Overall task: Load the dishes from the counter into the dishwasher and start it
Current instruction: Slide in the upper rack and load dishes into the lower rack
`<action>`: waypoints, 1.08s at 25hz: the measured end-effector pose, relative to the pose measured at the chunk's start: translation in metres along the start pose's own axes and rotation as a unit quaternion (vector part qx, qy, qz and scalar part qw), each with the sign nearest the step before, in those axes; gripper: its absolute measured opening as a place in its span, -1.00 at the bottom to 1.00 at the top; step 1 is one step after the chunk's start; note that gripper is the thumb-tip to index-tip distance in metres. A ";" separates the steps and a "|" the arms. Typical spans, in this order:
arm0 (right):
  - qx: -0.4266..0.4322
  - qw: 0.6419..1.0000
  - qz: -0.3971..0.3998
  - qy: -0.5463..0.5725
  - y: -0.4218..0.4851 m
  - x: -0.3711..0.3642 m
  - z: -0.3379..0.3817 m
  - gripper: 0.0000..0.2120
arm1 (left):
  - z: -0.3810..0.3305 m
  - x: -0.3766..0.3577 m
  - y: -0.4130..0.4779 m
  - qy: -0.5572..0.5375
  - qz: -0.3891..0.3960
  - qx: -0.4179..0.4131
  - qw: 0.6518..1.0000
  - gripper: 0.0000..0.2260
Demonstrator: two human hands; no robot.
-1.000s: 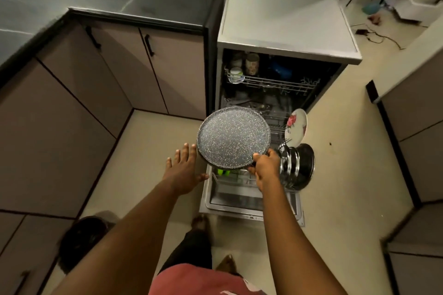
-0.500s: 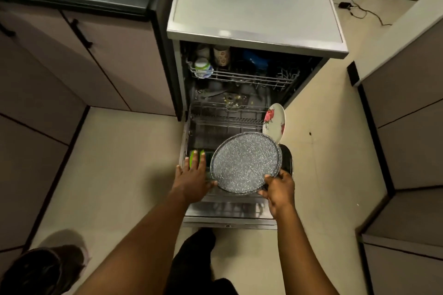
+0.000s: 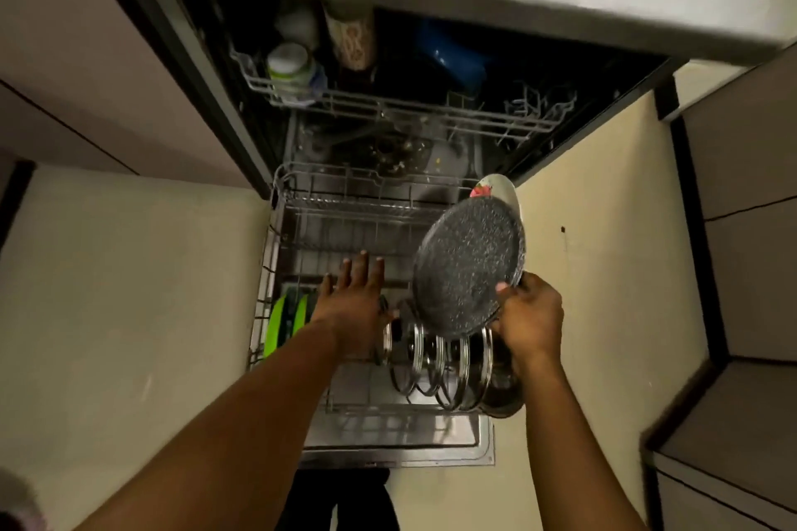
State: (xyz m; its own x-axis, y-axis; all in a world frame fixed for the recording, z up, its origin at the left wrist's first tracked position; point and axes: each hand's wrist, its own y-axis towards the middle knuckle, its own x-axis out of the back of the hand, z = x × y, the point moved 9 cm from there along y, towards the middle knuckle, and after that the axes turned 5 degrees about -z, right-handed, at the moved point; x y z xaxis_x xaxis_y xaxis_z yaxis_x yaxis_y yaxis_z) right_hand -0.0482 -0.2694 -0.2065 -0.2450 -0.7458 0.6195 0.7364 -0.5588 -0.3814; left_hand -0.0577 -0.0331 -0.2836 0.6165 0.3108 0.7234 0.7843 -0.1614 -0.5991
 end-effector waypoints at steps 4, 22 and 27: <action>0.059 0.991 -0.091 -0.083 0.053 -0.019 -0.002 -0.83 | 0.026 -0.031 0.074 0.050 0.026 0.014 0.998 -0.29; 0.166 0.945 -0.139 -0.245 0.143 -0.056 0.008 -0.71 | 0.030 -0.120 0.213 0.091 0.114 0.055 0.988 -0.24; 0.163 0.953 -0.125 -0.224 0.149 -0.059 0.008 -0.71 | 0.039 -0.126 0.217 0.105 0.119 0.049 0.986 -0.22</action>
State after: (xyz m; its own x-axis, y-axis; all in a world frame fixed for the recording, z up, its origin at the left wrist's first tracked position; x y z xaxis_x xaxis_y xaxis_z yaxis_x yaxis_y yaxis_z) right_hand 0.0809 -0.3054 -0.2939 -0.1992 -0.3336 0.9214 0.8645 -0.5026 0.0050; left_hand 0.0320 -0.0710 -0.5181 0.7914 0.0722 0.6070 0.6112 -0.1121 -0.7835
